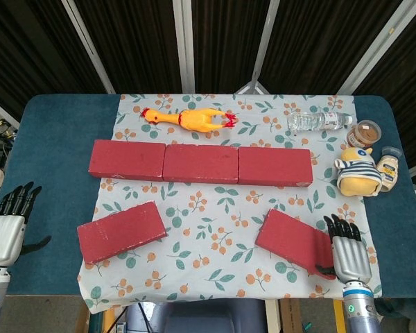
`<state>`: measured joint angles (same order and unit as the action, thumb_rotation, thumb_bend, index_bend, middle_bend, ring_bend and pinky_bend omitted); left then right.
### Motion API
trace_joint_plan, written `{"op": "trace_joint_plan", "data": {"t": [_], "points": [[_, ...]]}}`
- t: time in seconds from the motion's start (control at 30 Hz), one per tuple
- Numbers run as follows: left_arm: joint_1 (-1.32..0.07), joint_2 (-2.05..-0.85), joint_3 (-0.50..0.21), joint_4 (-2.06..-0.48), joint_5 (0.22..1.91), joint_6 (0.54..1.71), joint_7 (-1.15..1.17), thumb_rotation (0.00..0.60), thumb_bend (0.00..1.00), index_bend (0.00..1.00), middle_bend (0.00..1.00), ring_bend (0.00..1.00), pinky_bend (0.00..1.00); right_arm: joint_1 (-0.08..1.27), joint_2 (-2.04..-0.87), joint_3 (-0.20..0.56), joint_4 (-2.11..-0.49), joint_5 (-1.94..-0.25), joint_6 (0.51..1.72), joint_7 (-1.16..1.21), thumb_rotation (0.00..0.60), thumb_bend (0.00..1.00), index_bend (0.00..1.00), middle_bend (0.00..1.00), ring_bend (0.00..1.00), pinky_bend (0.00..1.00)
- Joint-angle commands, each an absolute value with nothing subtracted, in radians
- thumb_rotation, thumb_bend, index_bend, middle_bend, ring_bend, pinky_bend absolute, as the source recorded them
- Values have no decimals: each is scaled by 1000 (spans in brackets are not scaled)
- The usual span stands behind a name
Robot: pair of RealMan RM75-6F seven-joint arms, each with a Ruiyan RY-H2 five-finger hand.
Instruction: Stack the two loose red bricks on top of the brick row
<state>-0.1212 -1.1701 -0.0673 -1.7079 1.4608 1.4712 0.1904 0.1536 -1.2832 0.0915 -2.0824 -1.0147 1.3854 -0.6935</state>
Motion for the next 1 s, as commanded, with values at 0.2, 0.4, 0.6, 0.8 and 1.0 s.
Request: {"op": "trace_joint_plan", "data": {"t": [0.2,0.4,0.6,0.8,1.0], "points": [[-125,-1167,-67,-1708,1460,1466,182,600,0,0,0,0,102,206,-1371,86,-2101,-941,1410,-796,600,68,0,0,0,0],[-125,-1165,-68,-1707,1454,1466,177,600,0,0,0,0,102,231,-1454,101,-2053,-930,1464,-845,600,68,0,0,0,0],[-123,-1166,-70,-1705,1451,1470,177,600,0,0,0,0,102,253,-1495,112,-2027,-893,1468,-877,600,68,0,0,0,0],[-125,-1167,-72,-1703,1443,1465,182,600,0,0,0,0,102,280,-1531,137,-1985,-839,1460,-891,600,68,0,0,0,0],[-125,-1168,-74,-1702,1436,1465,186,600,0,0,0,0,102,299,-1546,150,-1962,-801,1448,-896,600,68,0,0,0,0]]}}
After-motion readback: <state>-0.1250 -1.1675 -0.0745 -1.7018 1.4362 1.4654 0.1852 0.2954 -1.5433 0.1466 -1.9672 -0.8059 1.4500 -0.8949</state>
